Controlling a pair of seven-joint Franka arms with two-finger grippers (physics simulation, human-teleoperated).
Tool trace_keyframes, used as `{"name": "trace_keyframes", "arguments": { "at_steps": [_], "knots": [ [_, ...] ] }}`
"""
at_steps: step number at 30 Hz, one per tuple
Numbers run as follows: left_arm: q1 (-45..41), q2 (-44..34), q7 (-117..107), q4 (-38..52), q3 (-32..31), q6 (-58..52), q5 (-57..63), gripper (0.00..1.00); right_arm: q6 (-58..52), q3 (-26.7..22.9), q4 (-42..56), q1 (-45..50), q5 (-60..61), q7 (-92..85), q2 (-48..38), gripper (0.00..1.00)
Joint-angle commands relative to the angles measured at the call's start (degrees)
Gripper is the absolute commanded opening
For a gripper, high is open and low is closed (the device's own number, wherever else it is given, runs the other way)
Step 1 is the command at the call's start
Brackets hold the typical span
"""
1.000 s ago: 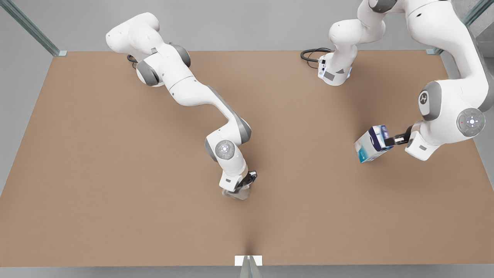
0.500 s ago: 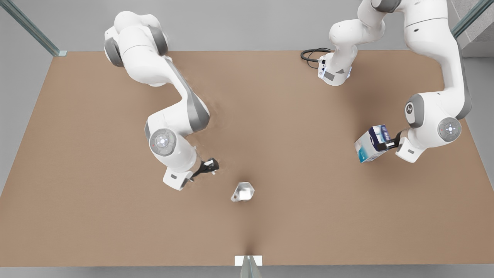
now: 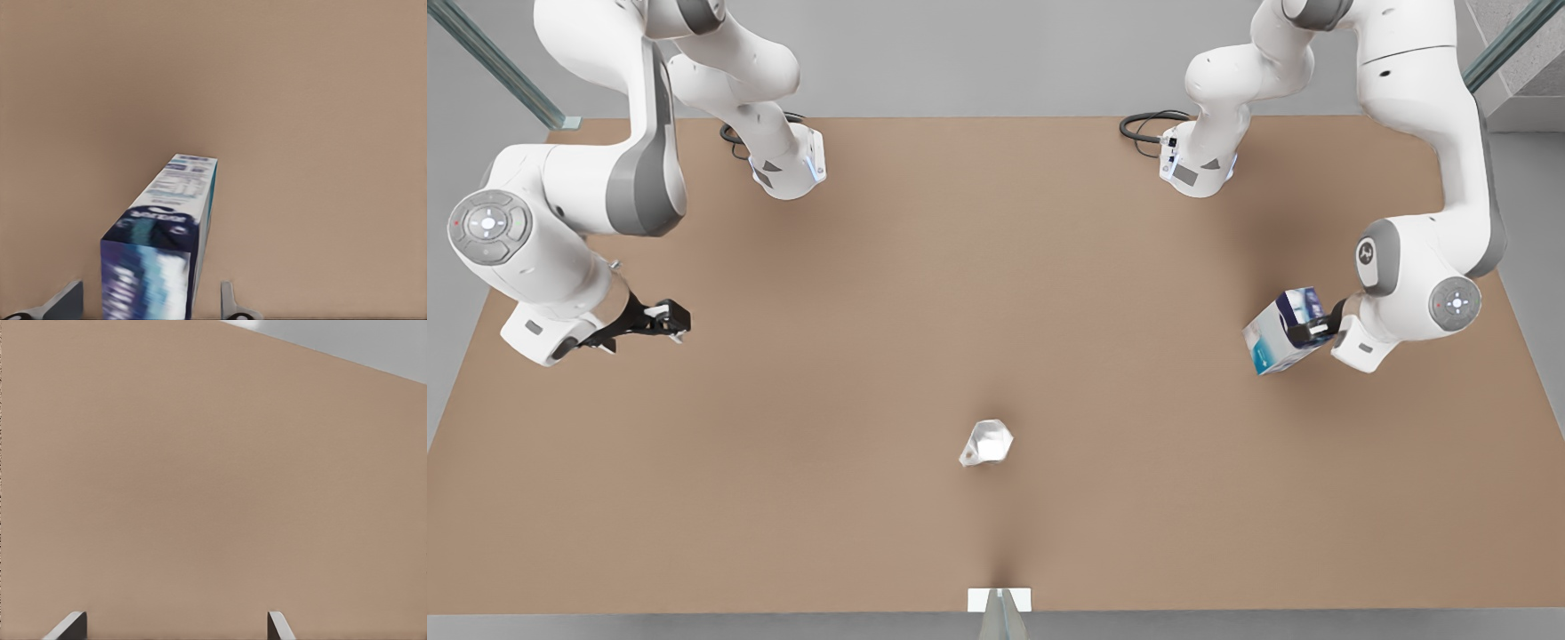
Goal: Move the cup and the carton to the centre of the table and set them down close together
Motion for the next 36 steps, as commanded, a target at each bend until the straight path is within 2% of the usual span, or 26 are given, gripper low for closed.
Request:
{"name": "trace_keyframes", "arguments": {
  "at_steps": [1,6,15,16,17,18,25,27,30,36],
  "knots": [
    [0.03,-0.11,0.13,-0.43,0.09,0.38,-0.17,0.99,0.00,0.10,0.09,-0.07,-0.04,0.02,0.11,1.00],
    [0.04,-0.11,0.65,-7.82,0.79,9.87,0.01,0.98,0.00,0.10,0.09,0.28,-0.48,1.51,0.46,1.00],
    [0.04,-0.02,1.01,-12.74,1.14,14.70,0.27,0.96,-0.62,0.01,0.70,-0.07,-0.30,1.86,0.46,1.00],
    [0.04,0.07,1.01,-12.74,1.14,14.70,0.27,0.92,-0.62,0.01,0.88,-0.08,-0.21,1.86,0.46,1.00],
    [0.04,0.07,1.01,-12.65,1.14,14.61,0.27,0.75,-0.53,0.01,0.70,-0.07,-0.21,1.86,0.46,1.00],
    [0.04,0.07,1.01,-12.56,1.14,14.61,0.27,0.71,-0.44,-0.08,0.70,0.10,-0.21,1.86,0.55,1.00],
    [-0.14,-0.20,2.32,-9.58,1.23,10.84,0.45,0.67,-0.09,0.01,0.70,0.28,-0.21,1.86,0.72,1.00],
    [-0.14,-0.37,2.41,-9.58,1.23,10.84,0.54,0.61,-0.17,0.01,0.71,0.28,-0.21,1.86,0.90,1.00],
    [-0.14,-0.37,2.32,-8.61,1.14,10.05,0.54,0.61,-0.09,0.01,0.70,0.28,-0.21,1.86,0.99,1.00],
    [-0.49,-0.55,2.24,-1.49,0.53,0.99,0.45,0.58,0.00,0.01,0.70,0.36,-0.21,1.86,0.99,1.00]
  ]
}}
